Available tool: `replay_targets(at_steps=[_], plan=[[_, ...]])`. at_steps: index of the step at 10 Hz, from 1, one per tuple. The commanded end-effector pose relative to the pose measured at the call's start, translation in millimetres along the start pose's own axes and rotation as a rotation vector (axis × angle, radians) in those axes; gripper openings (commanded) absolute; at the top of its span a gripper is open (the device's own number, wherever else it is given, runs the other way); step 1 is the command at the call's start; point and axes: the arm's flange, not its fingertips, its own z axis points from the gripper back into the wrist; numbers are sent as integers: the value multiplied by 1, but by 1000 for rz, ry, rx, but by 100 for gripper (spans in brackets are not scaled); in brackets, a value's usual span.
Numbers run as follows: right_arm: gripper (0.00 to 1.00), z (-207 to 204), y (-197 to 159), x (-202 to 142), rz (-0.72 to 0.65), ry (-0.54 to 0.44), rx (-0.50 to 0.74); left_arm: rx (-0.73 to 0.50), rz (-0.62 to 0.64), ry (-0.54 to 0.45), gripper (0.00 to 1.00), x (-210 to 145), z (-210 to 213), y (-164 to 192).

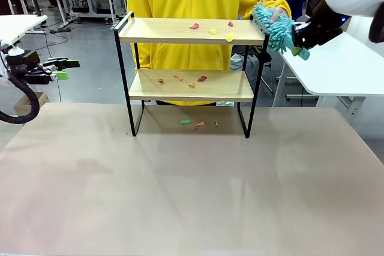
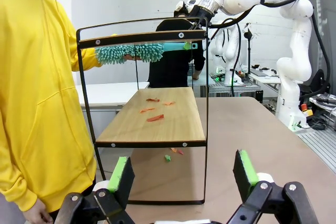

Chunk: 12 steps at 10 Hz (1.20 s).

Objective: Clean the shelf.
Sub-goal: Pick up the Duster handed by the human, then clean the specific section of the Shelf indicated by the human with the Duster.

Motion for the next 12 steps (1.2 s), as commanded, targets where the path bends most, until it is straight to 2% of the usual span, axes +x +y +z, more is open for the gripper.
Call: replay_targets(at_steps=[1, 3, 4, 5, 12], plan=[[0, 2, 8, 4, -25, 6, -58, 1, -15, -1, 100, 2, 0, -1], [0, 3, 6, 2, -54, 21, -93, 1, -15, -1, 100, 2, 0, -1], [0, 4, 6, 1, -63, -2, -99, 1, -15, -1, 100, 2, 0, -1], [0, -1, 0, -1, -16, 10, -44, 1, -15, -1, 100, 2, 0, -1], [0, -1, 0, -1, -16, 10, -44, 1, -15, -1, 100, 2, 0, -1]])
